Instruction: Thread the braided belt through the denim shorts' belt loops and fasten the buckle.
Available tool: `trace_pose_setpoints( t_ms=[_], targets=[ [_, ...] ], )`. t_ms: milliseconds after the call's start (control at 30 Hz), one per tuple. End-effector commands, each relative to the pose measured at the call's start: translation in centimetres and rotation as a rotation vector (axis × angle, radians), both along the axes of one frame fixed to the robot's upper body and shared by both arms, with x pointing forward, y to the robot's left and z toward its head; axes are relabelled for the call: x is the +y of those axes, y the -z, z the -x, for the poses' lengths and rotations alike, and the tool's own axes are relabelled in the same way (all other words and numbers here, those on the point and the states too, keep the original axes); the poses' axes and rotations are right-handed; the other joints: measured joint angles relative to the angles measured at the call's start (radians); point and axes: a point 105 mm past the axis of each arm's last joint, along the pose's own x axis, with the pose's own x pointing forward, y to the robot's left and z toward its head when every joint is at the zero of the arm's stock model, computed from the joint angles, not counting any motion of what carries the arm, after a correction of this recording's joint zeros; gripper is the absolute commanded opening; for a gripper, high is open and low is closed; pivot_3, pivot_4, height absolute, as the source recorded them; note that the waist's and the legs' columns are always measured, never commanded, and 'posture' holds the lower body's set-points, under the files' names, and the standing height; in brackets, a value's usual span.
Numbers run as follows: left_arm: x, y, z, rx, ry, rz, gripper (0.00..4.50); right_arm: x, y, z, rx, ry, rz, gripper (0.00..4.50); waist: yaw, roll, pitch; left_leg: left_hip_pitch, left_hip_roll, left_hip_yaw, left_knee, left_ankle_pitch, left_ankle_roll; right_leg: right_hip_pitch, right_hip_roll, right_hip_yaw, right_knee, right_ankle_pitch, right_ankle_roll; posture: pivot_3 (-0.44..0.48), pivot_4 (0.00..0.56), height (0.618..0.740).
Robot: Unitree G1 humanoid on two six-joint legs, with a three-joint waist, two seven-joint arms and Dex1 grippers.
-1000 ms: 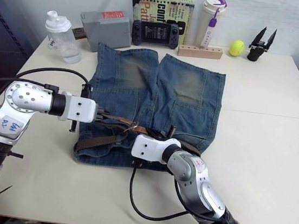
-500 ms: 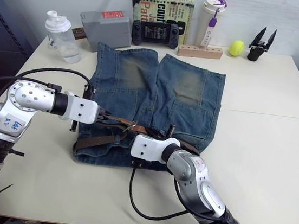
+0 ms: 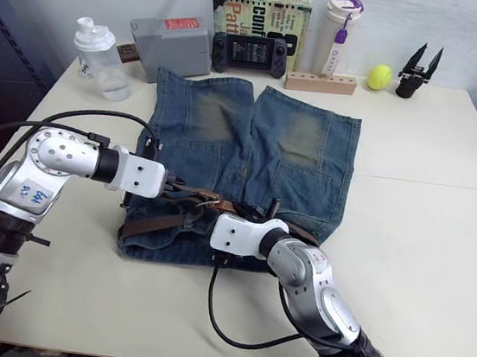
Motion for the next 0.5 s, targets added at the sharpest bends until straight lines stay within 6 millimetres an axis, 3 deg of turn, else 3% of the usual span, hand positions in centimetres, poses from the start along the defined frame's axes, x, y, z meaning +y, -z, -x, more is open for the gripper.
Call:
trace_pose_setpoints(
  t_ms=[33,333,500],
  targets=[
    [-0.3,-0.4,0.2,-0.034,0.034,-0.019,0.0,1.1,-1.9,0.6,-0.069,-0.054,-0.04,0.06,0.0,0.0,0.0,0.0,0.0,0.0,0.0,0.0,0.0,0.0,0.0,0.0,0.0,0.0,0.0,0.0,0.15,0.731],
    [3.2,-3.2,-0.4,-0.105,-0.077,-0.036,0.0,1.2,-2.0,0.5,-0.074,-0.053,-0.036,0.06,-0.003,0.0,0.0,0.0,0.0,0.0,-0.001,0.0,0.0,-0.001,0.0,0.0,0.0,0.0,0.0,0.0,0.15,0.731],
    [3.7,-3.1,0.1,-0.101,-0.089,-0.058,0.0,2.0,-2.3,0.1,-0.103,-0.098,-0.001,0.06,-0.004,0.0,0.0,0.0,0.0,0.001,-0.001,0.0,0.0,-0.001,0.0,0.0,0.0,0.0,0.0,0.0,0.15,0.731]
  ],
)
